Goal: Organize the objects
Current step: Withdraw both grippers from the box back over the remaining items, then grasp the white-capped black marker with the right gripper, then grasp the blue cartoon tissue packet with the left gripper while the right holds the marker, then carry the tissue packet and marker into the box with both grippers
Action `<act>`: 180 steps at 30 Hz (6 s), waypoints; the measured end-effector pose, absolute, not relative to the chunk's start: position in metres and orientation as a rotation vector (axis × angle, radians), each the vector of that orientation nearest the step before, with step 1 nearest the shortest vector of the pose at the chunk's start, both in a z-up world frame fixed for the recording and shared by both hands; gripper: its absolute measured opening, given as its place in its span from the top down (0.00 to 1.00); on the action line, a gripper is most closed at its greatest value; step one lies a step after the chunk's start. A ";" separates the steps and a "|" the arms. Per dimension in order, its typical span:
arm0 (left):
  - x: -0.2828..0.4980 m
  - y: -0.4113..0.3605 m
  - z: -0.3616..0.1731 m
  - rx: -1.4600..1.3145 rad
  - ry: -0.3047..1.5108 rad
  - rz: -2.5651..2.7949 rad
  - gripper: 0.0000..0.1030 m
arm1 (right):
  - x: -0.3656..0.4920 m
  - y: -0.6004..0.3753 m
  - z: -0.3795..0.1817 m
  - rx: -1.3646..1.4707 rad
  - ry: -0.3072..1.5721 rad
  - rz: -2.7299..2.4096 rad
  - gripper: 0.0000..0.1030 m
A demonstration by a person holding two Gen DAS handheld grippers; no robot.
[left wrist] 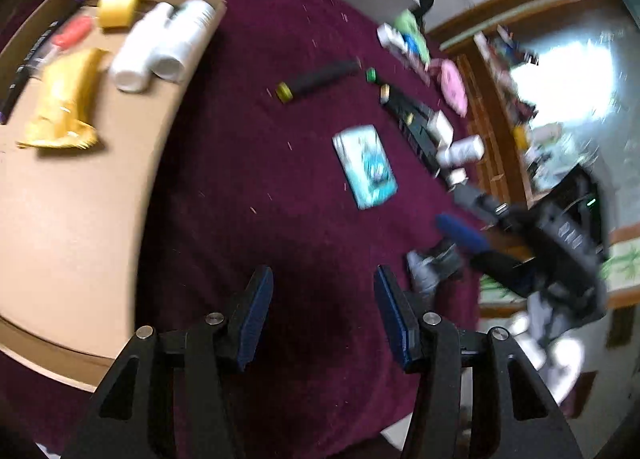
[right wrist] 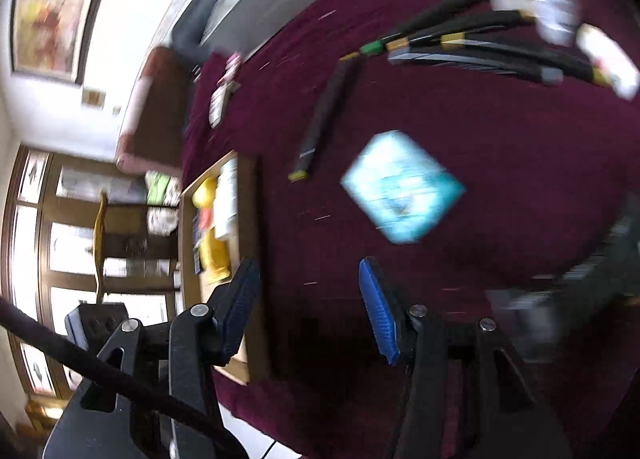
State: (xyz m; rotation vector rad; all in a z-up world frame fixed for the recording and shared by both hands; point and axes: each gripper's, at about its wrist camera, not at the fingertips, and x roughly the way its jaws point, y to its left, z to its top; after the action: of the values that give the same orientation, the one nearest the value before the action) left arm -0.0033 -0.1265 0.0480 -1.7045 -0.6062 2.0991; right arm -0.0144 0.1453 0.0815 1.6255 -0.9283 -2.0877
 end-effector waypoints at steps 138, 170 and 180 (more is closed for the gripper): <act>0.039 -0.276 0.073 -1.540 -0.629 2.656 0.89 | -0.027 0.045 0.095 1.589 -0.674 -1.858 0.87; -0.021 -0.331 0.010 -1.685 -0.500 2.500 0.89 | -0.030 -0.131 0.043 1.813 -0.294 -1.932 0.87; -0.019 -0.330 0.010 -1.654 -0.507 2.524 0.89 | -0.031 -0.133 0.036 1.854 -0.240 -1.949 0.87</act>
State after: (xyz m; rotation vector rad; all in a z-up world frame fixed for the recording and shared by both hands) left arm -0.0189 -0.3296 0.0098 -1.6535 -0.5072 2.5238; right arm -0.0314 -0.1327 0.0356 1.8536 -0.2399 -1.9488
